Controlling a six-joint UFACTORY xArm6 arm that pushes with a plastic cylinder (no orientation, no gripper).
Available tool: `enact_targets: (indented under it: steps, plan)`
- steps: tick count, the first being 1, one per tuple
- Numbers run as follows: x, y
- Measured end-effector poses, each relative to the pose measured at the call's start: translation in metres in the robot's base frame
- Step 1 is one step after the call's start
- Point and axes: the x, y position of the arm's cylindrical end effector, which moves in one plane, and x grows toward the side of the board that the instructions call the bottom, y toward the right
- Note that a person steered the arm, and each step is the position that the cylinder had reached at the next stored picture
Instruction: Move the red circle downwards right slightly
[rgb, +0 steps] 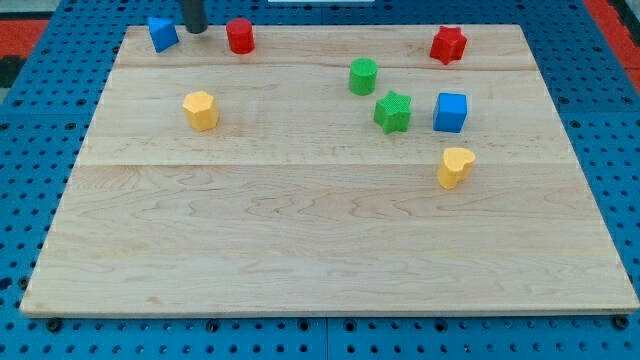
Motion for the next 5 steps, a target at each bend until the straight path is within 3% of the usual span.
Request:
enact_targets:
  steps: [1,2,3,5]
  plan:
    - [0.015,0.051]
    - [0.012,0.062]
    - [0.055,0.044]
    - [0.064,0.051]
